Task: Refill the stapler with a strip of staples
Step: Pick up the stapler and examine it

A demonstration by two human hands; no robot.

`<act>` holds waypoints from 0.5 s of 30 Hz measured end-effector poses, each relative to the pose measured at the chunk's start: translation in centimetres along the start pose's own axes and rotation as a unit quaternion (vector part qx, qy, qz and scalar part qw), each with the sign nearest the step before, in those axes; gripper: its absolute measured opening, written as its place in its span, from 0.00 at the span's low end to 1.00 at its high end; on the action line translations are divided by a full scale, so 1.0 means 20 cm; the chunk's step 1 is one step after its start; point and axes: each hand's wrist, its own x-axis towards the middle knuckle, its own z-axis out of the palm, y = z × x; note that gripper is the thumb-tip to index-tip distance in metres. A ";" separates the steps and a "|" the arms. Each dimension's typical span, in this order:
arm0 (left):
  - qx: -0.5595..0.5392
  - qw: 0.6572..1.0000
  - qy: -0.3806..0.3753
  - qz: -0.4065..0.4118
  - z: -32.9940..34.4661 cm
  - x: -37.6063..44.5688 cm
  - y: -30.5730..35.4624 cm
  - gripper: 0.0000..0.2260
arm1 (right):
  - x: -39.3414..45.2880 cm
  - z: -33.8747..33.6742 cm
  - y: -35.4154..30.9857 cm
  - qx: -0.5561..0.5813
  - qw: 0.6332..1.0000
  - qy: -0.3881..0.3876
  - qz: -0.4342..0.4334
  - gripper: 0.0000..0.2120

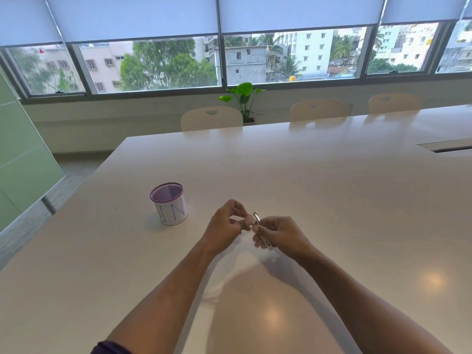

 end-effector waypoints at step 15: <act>-0.252 0.961 -0.024 -0.107 0.07 0.00 -0.03 0.13 | 0.03 0.07 -0.03 0.114 0.993 -0.008 0.012 0.10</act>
